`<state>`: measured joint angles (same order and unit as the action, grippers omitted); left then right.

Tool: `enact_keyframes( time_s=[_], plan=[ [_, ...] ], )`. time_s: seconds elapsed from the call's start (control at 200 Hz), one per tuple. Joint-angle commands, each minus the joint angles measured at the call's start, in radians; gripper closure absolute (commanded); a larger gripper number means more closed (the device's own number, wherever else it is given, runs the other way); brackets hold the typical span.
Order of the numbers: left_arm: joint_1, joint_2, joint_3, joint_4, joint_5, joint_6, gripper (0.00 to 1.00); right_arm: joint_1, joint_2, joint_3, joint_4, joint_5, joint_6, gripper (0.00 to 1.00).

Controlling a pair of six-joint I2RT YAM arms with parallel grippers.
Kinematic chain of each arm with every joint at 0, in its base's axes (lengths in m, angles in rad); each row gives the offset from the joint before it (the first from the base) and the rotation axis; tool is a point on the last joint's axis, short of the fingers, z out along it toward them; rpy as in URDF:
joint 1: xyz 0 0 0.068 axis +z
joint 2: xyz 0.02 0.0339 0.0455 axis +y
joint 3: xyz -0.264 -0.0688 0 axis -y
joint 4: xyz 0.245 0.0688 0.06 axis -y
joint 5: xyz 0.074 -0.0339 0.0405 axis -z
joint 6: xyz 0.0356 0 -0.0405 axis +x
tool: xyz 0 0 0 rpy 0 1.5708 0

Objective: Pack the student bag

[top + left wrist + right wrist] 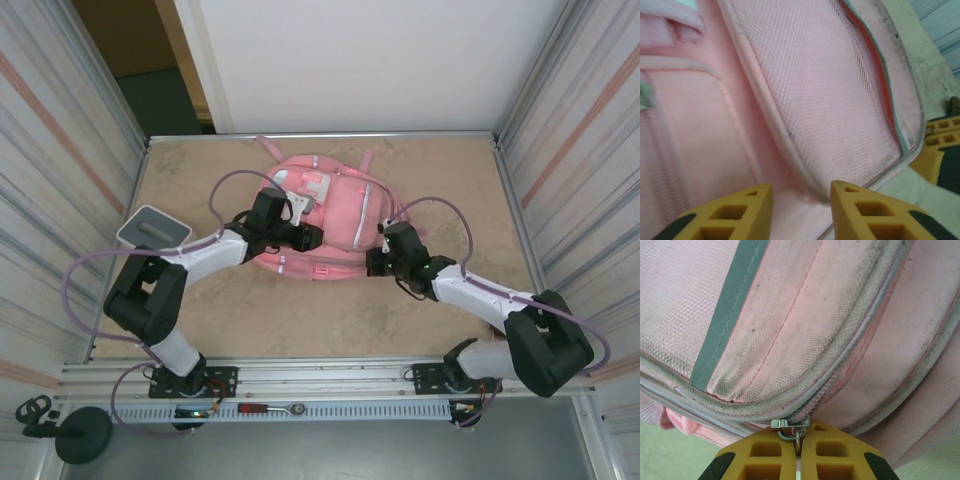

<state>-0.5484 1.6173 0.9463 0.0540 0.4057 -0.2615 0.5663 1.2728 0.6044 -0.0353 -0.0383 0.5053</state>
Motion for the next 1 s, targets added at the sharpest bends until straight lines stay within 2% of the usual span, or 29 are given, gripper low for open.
enact_keyframes(
  time_s=[0.0,0.1,0.235,0.361,0.496,0.601,0.706,0.832,0.922,0.997],
  plan=[
    [0.005,-0.111,-0.042,0.033,-0.067,0.104,0.57,-0.031,-0.056,0.032,-0.117,-0.076,-0.058,1.0],
    [-0.05,-0.165,-0.066,0.066,-0.115,0.272,0.53,-0.045,-0.073,0.05,-0.121,-0.13,-0.051,1.0],
    [-0.145,-0.168,-0.079,0.116,-0.185,0.58,0.47,-0.048,-0.077,0.085,-0.135,-0.193,-0.041,1.0],
    [-0.2,-0.142,-0.064,0.141,-0.186,0.816,0.42,-0.048,-0.085,0.115,-0.155,-0.215,-0.026,1.0],
    [-0.217,-0.084,-0.026,0.127,-0.164,0.994,0.4,-0.049,-0.102,0.127,-0.156,-0.242,-0.014,1.0],
    [-0.219,-0.03,0.016,0.098,-0.162,1.07,0.41,-0.048,-0.112,0.133,-0.156,-0.257,-0.005,1.0],
    [-0.22,0.027,0.07,0.085,-0.179,1.09,0.46,-0.048,-0.124,0.13,-0.151,-0.271,0.001,1.0],
    [-0.219,0.063,0.099,0.079,-0.196,1.097,0.6,-0.047,-0.133,0.131,-0.173,-0.271,-0.017,1.0],
    [-0.21,0.05,0.063,0.119,-0.203,1.117,0.72,-0.048,-0.132,0.141,-0.246,-0.197,-0.066,1.0],
    [-0.191,0.019,0.024,0.139,-0.167,1.135,0.81,-0.051,-0.12,0.157,-0.332,-0.08,-0.111,1.0]
  ],
)
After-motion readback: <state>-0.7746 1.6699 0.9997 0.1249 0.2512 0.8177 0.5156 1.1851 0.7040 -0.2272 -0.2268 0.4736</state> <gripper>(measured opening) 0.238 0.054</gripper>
